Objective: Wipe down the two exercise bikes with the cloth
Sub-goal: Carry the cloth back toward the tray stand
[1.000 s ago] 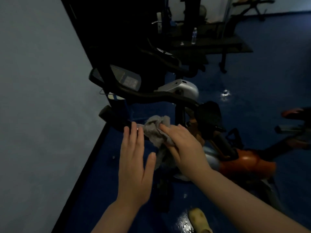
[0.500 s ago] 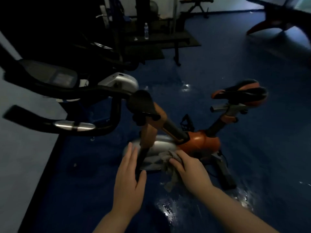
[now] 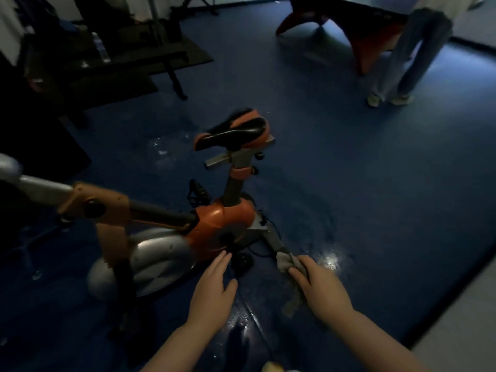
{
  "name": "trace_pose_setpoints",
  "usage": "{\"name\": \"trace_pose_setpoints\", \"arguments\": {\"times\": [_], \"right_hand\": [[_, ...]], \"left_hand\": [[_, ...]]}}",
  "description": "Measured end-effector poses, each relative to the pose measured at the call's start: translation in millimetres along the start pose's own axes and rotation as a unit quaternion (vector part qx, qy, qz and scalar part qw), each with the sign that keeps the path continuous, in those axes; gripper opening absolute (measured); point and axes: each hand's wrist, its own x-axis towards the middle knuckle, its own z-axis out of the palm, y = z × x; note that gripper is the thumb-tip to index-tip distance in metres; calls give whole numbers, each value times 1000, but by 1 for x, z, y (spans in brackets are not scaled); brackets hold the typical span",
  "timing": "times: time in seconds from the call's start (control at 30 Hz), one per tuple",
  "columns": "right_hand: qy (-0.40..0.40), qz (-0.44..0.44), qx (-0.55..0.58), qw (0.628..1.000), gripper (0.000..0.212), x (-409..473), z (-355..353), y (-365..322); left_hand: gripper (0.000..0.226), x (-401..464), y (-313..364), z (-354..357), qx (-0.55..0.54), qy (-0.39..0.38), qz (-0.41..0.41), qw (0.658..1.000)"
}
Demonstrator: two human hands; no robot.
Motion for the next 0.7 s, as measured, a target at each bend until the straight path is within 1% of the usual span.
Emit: {"name": "trace_pose_setpoints", "arguments": {"times": [0.2, 0.3, 0.43, 0.6, 0.7], "right_hand": [[4, 36, 10, 999, 19, 21, -28, 39], [11, 41, 11, 999, 18, 43, -36, 48], [3, 61, 2, 998, 22, 75, -57, 57], [11, 79, -11, 997, 18, 119, -95, 74], [23, 94, -2, 995, 19, 144, -119, 86]], "left_hand": [[55, 42, 36, 41, 26, -59, 22, 998], [54, 75, 46, 55, 37, -77, 28, 996], [53, 128, 68, 71, 41, -113, 52, 991], [50, 191, 108, 92, 23, -124, 81, 989], [50, 221, 130, 105, 40, -135, 99, 985]]}}
